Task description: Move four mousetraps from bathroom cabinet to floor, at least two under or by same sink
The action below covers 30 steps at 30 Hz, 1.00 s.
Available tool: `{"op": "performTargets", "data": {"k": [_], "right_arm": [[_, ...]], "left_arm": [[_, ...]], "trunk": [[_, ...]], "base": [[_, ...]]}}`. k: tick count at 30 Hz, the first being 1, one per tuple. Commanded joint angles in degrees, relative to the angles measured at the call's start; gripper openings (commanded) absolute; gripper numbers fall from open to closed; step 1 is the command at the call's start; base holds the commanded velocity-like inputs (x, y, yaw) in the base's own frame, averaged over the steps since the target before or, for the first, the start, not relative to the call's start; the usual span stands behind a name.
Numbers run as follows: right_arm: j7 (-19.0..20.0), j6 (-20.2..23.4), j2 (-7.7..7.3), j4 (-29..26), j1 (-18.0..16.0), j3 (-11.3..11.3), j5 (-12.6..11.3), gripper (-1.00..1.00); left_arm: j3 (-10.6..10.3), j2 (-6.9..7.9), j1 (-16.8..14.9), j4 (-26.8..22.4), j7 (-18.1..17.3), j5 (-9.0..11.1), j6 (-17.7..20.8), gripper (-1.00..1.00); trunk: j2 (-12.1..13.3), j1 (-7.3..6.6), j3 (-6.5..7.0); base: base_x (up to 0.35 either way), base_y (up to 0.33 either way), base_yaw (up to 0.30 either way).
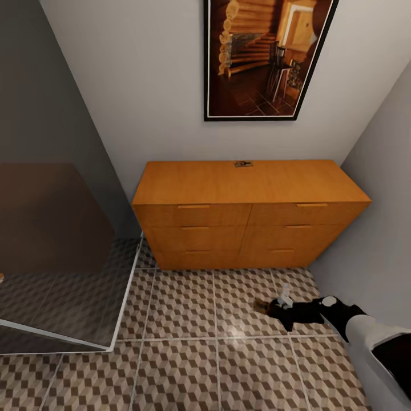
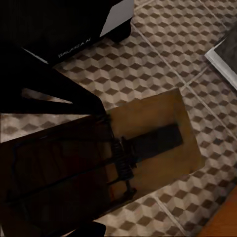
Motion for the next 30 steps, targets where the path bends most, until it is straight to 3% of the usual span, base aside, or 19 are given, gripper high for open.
{"op": "performTargets", "data": {"k": [1,5,10,14,16,18,19,21,25,26,27,30], "right_arm": [[-1.56,-0.23,0.54,-0.05,1.28,-0.56,0.98,-1.00],[-11.47,-0.37,3.25,-0.05,8.27,-0.55,4.80,-1.00],[-18.70,-0.87,4.59,-0.10,16.05,-0.56,5.69,-1.00],[-23.34,-2.96,5.08,-0.06,19.85,-0.66,4.87,-1.00],[-25.80,-4.24,5.30,-0.05,21.79,-0.70,3.15,-1.00],[-29.20,-6.18,6.24,-0.05,24.17,-0.72,-1.00,-1.00],[-32.09,-7.63,7.39,-0.05,25.94,-0.73,-4.72,-1.00],[-36.97,-9.35,8.94,-0.05,28.13,-0.74,-8.96,-1.00],[-45.63,-13.34,11.11,-0.05,31.13,-0.74,-12.61,-1.00],[-48.83,-15.20,11.77,-0.05,31.91,-0.74,-13.85,-1.00],[-54.59,-18.21,13.26,-0.02,33.02,-0.77,-16.16,-1.00],[-64.25,-22.14,14.78,-0.03,34.06,-0.79,-20.18,-1.00]], "left_arm": [[-0.48,-0.05,-0.05,-0.41,0.13,0.41,-0.29,1.00],[-0.48,-0.23,-0.06,-4.19,0.17,0.41,-0.21,1.00],[-0.40,-0.26,-0.06,-6.86,0.19,0.47,-0.10,1.00],[-0.31,-0.32,-0.06,-9.47,0.35,0.53,-0.02,1.00],[-0.29,-0.35,-0.06,-11.85,0.46,0.57,0.07,1.00],[-0.25,-0.50,-0.06,-15.49,0.56,0.63,1.01,1.00],[-0.25,-0.93,-0.06,-18.46,0.60,0.65,3.41,1.00],[-0.22,-1.64,-0.06,-22.82,0.62,0.66,8.79,1.00],[-0.19,-2.24,-0.06,-30.90,0.69,0.67,17.71,1.00],[-0.20,-2.48,-0.06,-34.42,0.72,0.67,20.68,1.00],[-0.21,-2.79,-0.06,-40.80,0.77,0.67,26.08,1.00],[-0.24,-4.24,-0.08,-51.02,0.80,0.56,35.62,1.00]], "trunk": [[-0.10,0.03,-0.07],[-0.10,0.03,-0.07],[-0.10,0.03,-0.07],[-0.10,0.03,-0.07],[-0.10,0.03,-0.07],[-0.10,0.03,-0.07],[-0.10,0.03,-0.07],[-0.10,0.03,-0.07],[-0.10,0.03,-0.07],[-0.10,0.03,-0.07],[-0.10,0.03,-0.07],[-0.10,0.03,-0.07]], "base": [[0.000,0.000,0.000],[0.000,0.000,0.000],[0.000,0.000,0.000],[0.000,0.000,0.000],[0.000,0.000,0.000],[0.000,0.000,0.000],[0.000,0.000,0.000],[0.000,0.000,0.000],[0.000,0.000,0.000],[0.000,0.000,0.000],[0.000,0.000,0.000],[0.000,0.000,0.000]]}}
